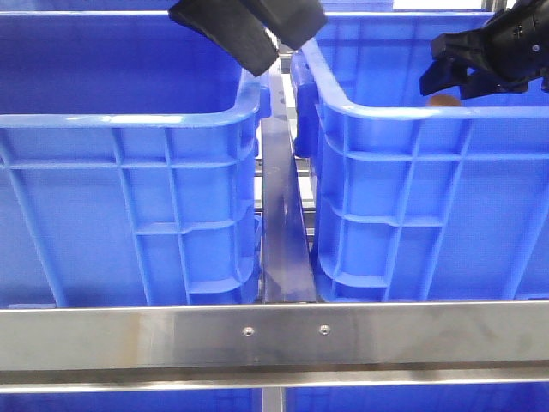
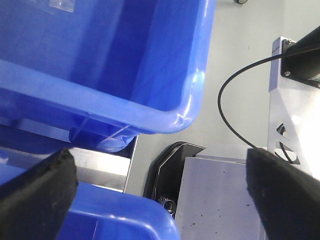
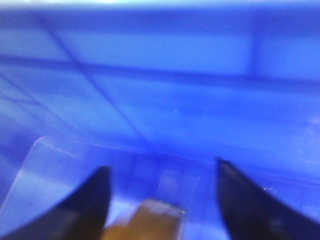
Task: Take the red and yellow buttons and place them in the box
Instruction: 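Open the right gripper to release the yellow button in the bin, then withdraw the right gripper and move the left gripper back over the button bin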
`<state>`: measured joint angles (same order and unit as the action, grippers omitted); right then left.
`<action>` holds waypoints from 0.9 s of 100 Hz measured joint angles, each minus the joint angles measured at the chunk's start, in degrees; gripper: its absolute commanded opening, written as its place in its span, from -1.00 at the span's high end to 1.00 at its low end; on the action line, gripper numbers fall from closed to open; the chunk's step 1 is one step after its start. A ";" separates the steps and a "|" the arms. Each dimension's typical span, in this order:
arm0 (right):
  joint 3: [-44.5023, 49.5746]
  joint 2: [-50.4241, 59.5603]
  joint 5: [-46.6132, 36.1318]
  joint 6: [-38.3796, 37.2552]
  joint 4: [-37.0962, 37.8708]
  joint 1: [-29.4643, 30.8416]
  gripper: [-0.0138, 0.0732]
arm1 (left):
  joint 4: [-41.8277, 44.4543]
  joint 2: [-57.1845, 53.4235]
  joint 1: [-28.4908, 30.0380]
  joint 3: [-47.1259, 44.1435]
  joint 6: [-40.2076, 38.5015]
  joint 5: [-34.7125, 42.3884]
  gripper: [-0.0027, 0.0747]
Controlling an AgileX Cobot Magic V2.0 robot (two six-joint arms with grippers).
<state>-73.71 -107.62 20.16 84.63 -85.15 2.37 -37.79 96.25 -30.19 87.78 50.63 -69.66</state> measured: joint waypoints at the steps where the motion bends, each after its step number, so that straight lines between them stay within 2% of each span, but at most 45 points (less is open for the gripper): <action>1: 0.00 0.00 0.00 0.00 0.00 0.00 -0.60 | 0.00 0.00 0.00 0.00 0.00 0.00 -0.72; 38: 0.00 3.28 0.64 0.00 0.00 0.00 -0.60 | 0.00 0.00 0.00 0.00 0.00 0.00 -0.72; 44: 0.00 5.06 0.77 0.00 0.00 0.00 -0.53 | 0.00 0.00 0.00 0.00 0.00 0.00 -0.72; 54: 0.78 8.94 0.77 0.00 0.00 0.00 -0.17 | 0.00 0.00 0.00 0.00 0.00 0.00 -0.72; 62: 2.53 12.17 0.77 0.00 0.00 0.00 0.25 | 0.00 0.00 0.00 0.00 0.00 0.00 -0.72; 74: 6.73 17.60 0.77 0.00 -0.11 0.00 0.69 | 0.00 0.00 0.00 0.00 0.00 0.00 -0.72; 81: 9.57 21.04 0.77 0.08 -0.11 0.00 0.86 | 0.00 0.00 0.00 0.00 0.00 0.00 -0.72; 90: 13.49 25.80 0.77 0.08 -0.11 0.00 0.84 | 0.00 0.00 0.00 0.00 0.00 0.00 -0.72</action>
<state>-60.23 -81.83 20.93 84.71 -85.26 2.37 -37.79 96.25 -30.19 87.78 50.63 -69.66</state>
